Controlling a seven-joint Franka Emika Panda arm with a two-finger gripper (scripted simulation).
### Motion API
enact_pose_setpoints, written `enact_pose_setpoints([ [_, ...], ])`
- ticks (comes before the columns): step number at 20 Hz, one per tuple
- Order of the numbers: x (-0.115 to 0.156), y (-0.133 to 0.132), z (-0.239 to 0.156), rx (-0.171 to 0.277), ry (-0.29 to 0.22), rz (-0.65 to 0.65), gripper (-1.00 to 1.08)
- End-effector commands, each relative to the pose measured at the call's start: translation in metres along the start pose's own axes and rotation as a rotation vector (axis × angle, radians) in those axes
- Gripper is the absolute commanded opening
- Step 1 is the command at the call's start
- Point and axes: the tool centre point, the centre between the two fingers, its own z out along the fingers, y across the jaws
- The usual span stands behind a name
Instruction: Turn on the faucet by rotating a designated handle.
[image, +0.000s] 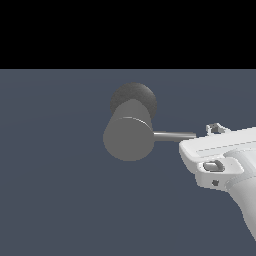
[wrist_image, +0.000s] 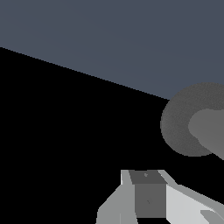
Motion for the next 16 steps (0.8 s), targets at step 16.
enact_pose_setpoints([
  [16,0.018,0.017,-0.006,0.020,0.069,0.097,-1.00],
])
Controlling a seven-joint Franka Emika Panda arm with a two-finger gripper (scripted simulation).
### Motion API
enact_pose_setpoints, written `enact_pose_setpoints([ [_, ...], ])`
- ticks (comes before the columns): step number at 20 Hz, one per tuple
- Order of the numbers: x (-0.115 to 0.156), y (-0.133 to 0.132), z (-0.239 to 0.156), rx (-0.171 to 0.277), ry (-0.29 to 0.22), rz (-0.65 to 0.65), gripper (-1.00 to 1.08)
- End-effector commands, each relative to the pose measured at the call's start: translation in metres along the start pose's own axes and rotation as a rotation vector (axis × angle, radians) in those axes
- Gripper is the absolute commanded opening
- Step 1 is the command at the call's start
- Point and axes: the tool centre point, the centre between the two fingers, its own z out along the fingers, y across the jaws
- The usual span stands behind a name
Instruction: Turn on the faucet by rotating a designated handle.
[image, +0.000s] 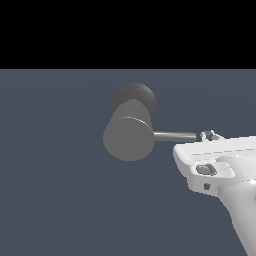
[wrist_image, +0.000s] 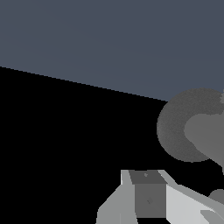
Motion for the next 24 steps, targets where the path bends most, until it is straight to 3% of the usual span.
enact_pose_setpoints([
  [1,0.001,0.004,0.001,0.004,0.008,0.012,-1.00],
  [16,0.021,0.023,-0.011,0.021,0.085,0.075,-1.00],
  [24,0.019,0.038,-0.002,0.002,0.103,0.108,-1.00],
])
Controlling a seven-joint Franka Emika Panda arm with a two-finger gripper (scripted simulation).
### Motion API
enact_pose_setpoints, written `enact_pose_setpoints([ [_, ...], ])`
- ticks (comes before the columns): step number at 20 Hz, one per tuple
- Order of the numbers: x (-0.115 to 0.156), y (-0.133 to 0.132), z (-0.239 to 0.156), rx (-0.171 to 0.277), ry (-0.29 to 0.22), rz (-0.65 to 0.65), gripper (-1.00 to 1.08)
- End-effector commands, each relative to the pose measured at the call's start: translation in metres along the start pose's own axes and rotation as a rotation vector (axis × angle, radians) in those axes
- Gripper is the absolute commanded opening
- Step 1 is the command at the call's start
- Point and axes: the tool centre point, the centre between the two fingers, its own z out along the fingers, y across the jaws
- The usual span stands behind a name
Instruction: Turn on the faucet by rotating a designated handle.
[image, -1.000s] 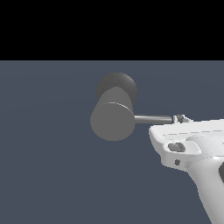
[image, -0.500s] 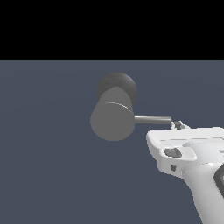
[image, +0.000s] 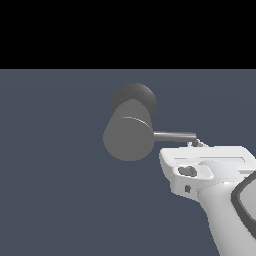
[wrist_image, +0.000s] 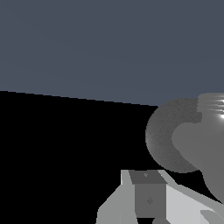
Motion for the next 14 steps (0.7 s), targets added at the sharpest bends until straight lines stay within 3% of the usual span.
enact_pose_setpoints([
  [1,0.000,0.004,0.003,-0.008,0.006,0.008,-1.00],
  [14,0.018,0.027,-0.007,-0.007,0.079,0.093,-1.00],
])
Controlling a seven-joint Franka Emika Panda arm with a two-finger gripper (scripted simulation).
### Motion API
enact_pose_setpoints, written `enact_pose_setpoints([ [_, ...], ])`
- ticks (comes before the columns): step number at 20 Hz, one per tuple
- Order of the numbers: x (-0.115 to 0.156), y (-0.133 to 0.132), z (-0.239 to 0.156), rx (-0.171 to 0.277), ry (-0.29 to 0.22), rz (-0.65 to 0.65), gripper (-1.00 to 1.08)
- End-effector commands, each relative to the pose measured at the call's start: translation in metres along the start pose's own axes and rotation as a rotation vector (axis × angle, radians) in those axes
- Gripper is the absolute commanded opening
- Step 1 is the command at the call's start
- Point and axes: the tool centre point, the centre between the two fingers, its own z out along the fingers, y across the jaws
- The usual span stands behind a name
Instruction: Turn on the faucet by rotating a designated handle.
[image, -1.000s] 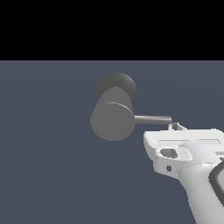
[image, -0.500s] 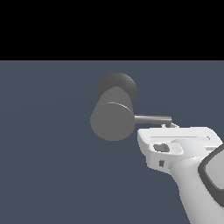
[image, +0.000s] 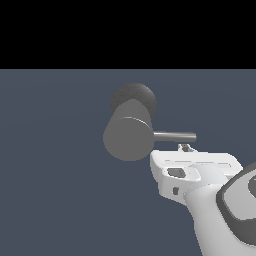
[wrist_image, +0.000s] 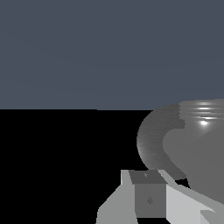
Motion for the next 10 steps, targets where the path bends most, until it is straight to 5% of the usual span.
enact_pose_setpoints([
  [1,0.0048,0.0005,-0.0017,0.001,0.013,-0.001,-1.00],
  [10,-0.0041,-0.0008,-0.0018,0.001,0.014,-0.003,-1.00],
])
